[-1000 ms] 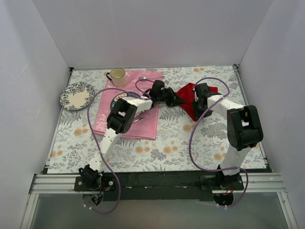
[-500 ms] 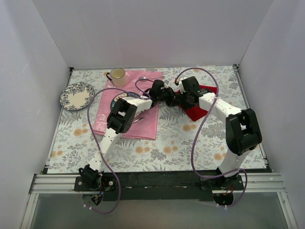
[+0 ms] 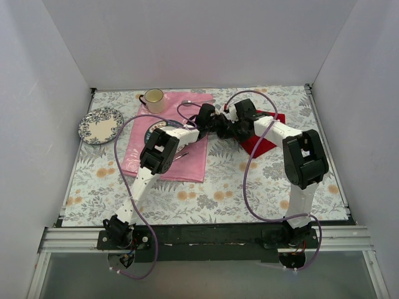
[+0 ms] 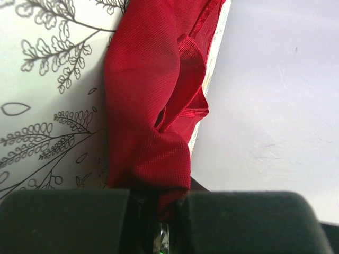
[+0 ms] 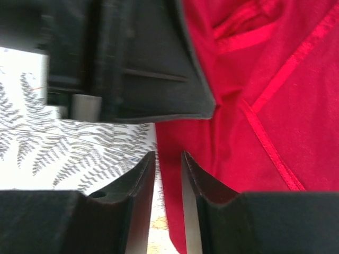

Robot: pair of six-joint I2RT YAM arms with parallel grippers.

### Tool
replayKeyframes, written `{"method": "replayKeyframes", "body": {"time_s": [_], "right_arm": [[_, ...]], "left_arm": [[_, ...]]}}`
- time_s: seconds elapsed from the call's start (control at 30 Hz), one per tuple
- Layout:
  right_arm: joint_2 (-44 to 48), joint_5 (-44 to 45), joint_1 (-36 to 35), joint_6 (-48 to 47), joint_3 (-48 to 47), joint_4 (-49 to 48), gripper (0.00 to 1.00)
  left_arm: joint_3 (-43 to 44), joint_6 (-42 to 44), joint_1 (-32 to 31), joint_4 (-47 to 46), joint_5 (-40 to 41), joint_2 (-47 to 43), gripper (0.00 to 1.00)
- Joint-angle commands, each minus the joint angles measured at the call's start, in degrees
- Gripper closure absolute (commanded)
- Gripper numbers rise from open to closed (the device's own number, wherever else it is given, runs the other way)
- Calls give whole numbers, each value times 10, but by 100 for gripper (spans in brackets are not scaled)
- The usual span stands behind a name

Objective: Fold the napkin, place the utensils inside, and roll it up
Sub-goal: Roll the napkin with the utensil

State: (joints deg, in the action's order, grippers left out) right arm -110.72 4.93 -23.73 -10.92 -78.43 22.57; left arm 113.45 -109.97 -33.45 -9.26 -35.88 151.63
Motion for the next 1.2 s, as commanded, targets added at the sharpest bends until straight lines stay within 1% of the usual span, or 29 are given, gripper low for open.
{"method": "replayKeyframes", "body": {"time_s": [0.0, 0.03, 0.17, 0.43, 0.6, 0.67, 0.83, 0.93, 1.0, 1.1, 1.13, 1.17], "right_arm": [[4, 0, 12, -9, 0, -6, 63], [5, 4, 12, -10, 6, -8, 60], [-2, 15, 12, -14, 11, -5, 54], [-20, 10, 16, -17, 34, -11, 50], [-20, 24, 18, -16, 39, -12, 49], [-13, 23, 18, -18, 35, -9, 46], [-20, -33, 33, -8, 41, -4, 46], [-34, -47, 40, -5, 52, 0, 49], [-35, -78, 52, 6, 62, -3, 51], [-39, -113, 66, 17, 72, -2, 60], [-43, -123, 68, 24, 71, -2, 67], [-46, -135, 68, 27, 69, 3, 71]], "left_arm": [[2, 20, 8, 64, 34, 34, 100], [3, 20, 8, 65, 34, 35, 100], [7, 19, 9, 67, 34, 36, 100], [9, 18, 10, 67, 31, 36, 100], [11, 16, 10, 65, 29, 38, 100], [9, 14, 10, 64, 29, 38, 100], [7, 13, 11, 61, 27, 36, 100], [6, 17, 10, 64, 27, 31, 100], [5, 17, 11, 63, 23, 29, 100], [12, 28, 11, 66, 21, 23, 100], [18, 34, 11, 70, 21, 19, 100], [25, 39, 10, 82, 20, 19, 100]]}}
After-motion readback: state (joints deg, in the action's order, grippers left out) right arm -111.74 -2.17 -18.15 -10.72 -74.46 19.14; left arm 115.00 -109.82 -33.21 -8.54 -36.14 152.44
